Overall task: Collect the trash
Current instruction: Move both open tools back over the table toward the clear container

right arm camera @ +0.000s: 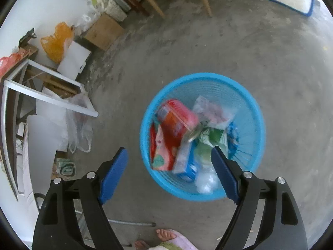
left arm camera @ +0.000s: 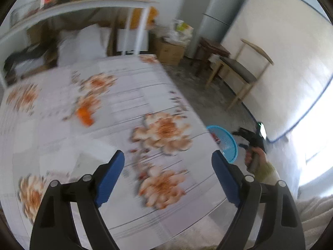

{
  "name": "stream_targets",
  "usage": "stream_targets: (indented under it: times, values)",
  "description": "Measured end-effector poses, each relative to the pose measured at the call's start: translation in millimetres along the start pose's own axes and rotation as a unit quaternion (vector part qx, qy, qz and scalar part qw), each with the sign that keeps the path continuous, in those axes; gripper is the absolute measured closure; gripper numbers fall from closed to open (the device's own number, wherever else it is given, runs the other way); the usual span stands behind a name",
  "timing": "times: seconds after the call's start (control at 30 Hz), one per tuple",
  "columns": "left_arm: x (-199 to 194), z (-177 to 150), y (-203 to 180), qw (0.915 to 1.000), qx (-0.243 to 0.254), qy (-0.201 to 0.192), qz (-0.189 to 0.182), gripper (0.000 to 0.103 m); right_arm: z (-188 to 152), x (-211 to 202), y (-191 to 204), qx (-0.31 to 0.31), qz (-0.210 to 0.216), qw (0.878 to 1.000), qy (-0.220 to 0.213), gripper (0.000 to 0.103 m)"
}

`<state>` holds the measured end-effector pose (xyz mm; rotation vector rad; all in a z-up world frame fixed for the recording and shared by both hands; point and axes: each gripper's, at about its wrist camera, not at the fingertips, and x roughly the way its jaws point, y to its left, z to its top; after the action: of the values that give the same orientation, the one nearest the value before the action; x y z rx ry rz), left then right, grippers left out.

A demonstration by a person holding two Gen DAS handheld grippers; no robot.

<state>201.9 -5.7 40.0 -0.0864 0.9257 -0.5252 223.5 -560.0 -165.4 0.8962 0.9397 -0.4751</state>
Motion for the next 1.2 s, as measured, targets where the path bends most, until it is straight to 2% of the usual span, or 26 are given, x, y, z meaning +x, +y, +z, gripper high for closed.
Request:
stream_targets:
  times: [0.17, 0.33, 0.47, 0.57, 0.63, 0.73, 0.8, 0.83, 0.93, 1.03, 1.1, 1.2]
  values:
    - [-22.8, -11.2, 38.5, 0.9990, -0.031, -0.027, 0.016, 0.020, -34.5, -62.7, -15.0, 0.002, 0.017, 0.999, -0.030, 0.025]
    - [-52.3, -23.2, 69.0, 0.9960, -0.053, -0.058, 0.043, 0.020, -75.9, -120.4, 6.6, -0.056, 0.042, 0.997, -0.038, 0.025]
    - [-67.5, -36.4, 99.8, 0.9918, -0.087, -0.068, 0.065, 0.020, -101.4, -156.4, 57.5, -0.138, 0.083, 0.986, -0.032, 0.025]
    - [-72.5, -46.5, 119.0, 0.9879, -0.110, -0.073, 0.082, 0.020, -115.1, -177.1, 117.2, -0.207, 0.124, 0.970, -0.032, 0.024]
    - [-73.9, -53.9, 130.7, 0.9854, -0.128, -0.078, 0.082, 0.020, -130.1, -186.5, 165.4, -0.254, 0.170, 0.952, -0.023, 0.024]
    - [-70.3, -59.1, 144.7, 0.9823, -0.144, -0.088, 0.080, 0.020, -163.1, -182.1, 220.1, -0.290, 0.243, 0.925, 0.028, 0.024]
    - [-63.9, -58.8, 148.7, 0.9818, -0.142, -0.097, 0.080, 0.020, -193.7, -170.2, 252.7, -0.312, 0.277, 0.905, 0.081, 0.025]
    - [-58.9, -57.8, 152.0, 0.9824, -0.140, -0.100, 0.074, 0.020, -217.3, -158.2, 272.6, -0.328, 0.285, 0.893, 0.116, 0.024]
    - [-36.7, -54.0, 165.1, 0.9833, -0.154, -0.078, 0.057, 0.022, -266.2, -131.5, 304.2, -0.363, 0.263, 0.877, 0.172, 0.026]
    - [-15.3, -51.9, 175.2, 0.9826, -0.175, -0.055, 0.030, 0.031, -296.2, -110.0, 320.2, -0.367, 0.249, 0.872, 0.209, 0.031]
    - [-4.3, -52.1, 174.7, 0.9835, -0.176, -0.039, 0.014, 0.039, -302.5, -101.9, 324.3, -0.362, 0.243, 0.873, 0.219, 0.032]
    - [4.2, -57.4, 163.6, 0.9858, -0.166, -0.022, -0.011, 0.042, -305.5, -91.7, 331.1, -0.359, 0.232, 0.876, 0.225, 0.034]
